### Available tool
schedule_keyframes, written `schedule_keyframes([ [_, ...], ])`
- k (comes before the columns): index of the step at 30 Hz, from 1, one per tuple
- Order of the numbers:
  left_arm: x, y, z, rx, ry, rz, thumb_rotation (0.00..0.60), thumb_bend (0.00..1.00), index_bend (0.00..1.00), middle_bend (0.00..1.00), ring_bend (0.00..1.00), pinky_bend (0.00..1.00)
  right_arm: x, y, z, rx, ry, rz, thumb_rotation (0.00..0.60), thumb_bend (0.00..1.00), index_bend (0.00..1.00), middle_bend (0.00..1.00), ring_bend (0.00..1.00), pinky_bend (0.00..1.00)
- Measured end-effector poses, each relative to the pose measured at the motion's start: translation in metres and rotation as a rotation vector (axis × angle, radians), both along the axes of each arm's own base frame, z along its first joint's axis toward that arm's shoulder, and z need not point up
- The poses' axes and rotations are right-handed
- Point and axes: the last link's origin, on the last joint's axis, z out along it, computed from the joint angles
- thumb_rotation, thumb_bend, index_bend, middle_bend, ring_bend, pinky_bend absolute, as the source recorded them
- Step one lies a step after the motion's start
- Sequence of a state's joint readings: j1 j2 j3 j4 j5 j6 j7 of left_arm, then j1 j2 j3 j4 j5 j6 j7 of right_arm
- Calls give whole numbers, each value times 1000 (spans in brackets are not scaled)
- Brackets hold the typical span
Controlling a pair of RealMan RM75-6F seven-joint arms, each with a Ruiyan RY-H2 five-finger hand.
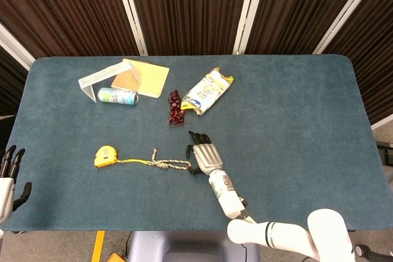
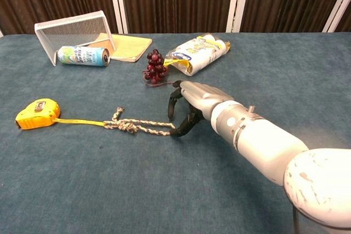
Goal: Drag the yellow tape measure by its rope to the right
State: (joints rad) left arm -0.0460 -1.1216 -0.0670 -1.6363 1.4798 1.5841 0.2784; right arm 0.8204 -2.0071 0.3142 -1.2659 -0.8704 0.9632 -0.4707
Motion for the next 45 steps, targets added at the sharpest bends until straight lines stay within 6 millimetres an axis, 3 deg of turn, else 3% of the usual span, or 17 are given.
schedule_keyframes([
  [23, 1, -1, 1, 13, 0, -1, 600, 404, 22, 0, 0, 25, 7, 5, -13, -29, 32, -54, 600, 400, 614, 120, 87, 0],
  [30, 2, -3, 2, 20, 0, -8, 600, 404, 22, 0, 0, 25, 12, 10, -15, 6, 15, -61, 600, 468, 766, 205, 122, 0],
  [38, 1, -3, 4, 28, -5, -7, 600, 405, 23, 0, 0, 25, 15, 9, -7, -18, -6, -41, 600, 554, 851, 231, 167, 0],
  [45, 0, -2, 5, 28, -15, 1, 600, 404, 23, 0, 0, 25, 8, 5, 16, -69, 7, -11, 600, 586, 867, 232, 177, 0],
])
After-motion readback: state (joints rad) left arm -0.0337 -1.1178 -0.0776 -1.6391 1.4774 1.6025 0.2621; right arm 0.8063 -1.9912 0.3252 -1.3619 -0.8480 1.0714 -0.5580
